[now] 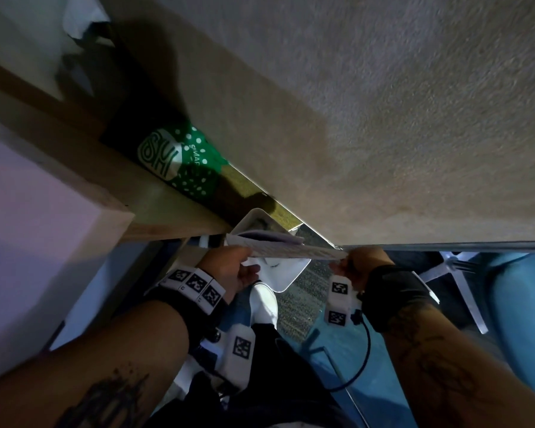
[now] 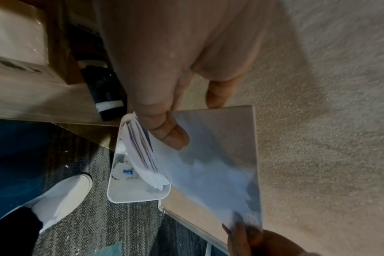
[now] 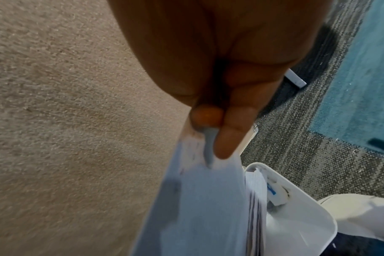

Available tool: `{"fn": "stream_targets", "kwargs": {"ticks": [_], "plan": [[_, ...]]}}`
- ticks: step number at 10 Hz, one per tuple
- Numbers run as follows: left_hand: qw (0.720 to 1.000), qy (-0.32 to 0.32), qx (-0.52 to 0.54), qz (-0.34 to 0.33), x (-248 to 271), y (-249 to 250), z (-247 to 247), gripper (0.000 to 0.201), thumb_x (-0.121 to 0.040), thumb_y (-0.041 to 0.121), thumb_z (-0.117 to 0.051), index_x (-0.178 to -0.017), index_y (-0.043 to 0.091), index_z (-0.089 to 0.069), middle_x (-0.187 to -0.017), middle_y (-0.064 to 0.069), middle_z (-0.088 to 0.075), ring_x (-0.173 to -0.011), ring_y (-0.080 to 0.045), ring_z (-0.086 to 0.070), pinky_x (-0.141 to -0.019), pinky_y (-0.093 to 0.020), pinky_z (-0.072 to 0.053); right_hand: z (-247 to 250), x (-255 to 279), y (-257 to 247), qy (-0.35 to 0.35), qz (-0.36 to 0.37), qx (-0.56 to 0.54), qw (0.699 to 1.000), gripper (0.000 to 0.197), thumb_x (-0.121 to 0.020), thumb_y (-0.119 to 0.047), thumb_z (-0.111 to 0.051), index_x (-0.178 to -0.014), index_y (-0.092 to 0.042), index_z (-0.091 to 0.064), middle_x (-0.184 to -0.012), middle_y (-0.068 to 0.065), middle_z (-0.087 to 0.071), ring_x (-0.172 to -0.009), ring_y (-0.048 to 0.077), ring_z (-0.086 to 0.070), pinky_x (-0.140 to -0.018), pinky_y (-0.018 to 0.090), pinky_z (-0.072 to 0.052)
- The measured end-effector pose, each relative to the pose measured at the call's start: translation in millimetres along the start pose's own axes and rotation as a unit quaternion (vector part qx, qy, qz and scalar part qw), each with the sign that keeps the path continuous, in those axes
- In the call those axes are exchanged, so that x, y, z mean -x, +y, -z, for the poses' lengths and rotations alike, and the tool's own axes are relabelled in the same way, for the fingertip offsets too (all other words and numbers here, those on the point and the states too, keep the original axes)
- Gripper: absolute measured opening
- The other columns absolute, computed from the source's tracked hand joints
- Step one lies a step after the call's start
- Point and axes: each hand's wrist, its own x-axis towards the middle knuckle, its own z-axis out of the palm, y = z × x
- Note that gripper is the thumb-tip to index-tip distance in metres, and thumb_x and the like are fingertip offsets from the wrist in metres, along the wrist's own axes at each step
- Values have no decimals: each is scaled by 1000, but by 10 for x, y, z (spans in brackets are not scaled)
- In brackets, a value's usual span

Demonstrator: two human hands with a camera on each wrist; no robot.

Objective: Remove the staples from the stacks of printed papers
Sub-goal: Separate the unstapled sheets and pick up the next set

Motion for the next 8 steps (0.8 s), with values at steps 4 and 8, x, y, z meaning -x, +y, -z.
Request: {"fn": "stream_targets", "kwargs": {"ticks": [4,8], "plan": [[991,-108,-81,-24,-28,-169,82,20,-86,3,-66,-105,2,-59,-89,-11,-60,-68,-18,-56,-54,-21,-54,-29,-29,68,33,-23,-59,997,25,-104,-5,-32,-86,2,-47,-74,12,-48,-61,24,-50,-70,31,-60],[997,-7,-3,-74,-97,-93,110,40,-92,-5,-56,-131,0,-50,-102,-20,-57,-52,-19,-58,-44,-21,-52,-296,-101,261,-29,-18,-83,996,19,-103,-8,-38,-118,-5,-50,-102,21,-57,-65,25,-66,-55,32,-56]]}}
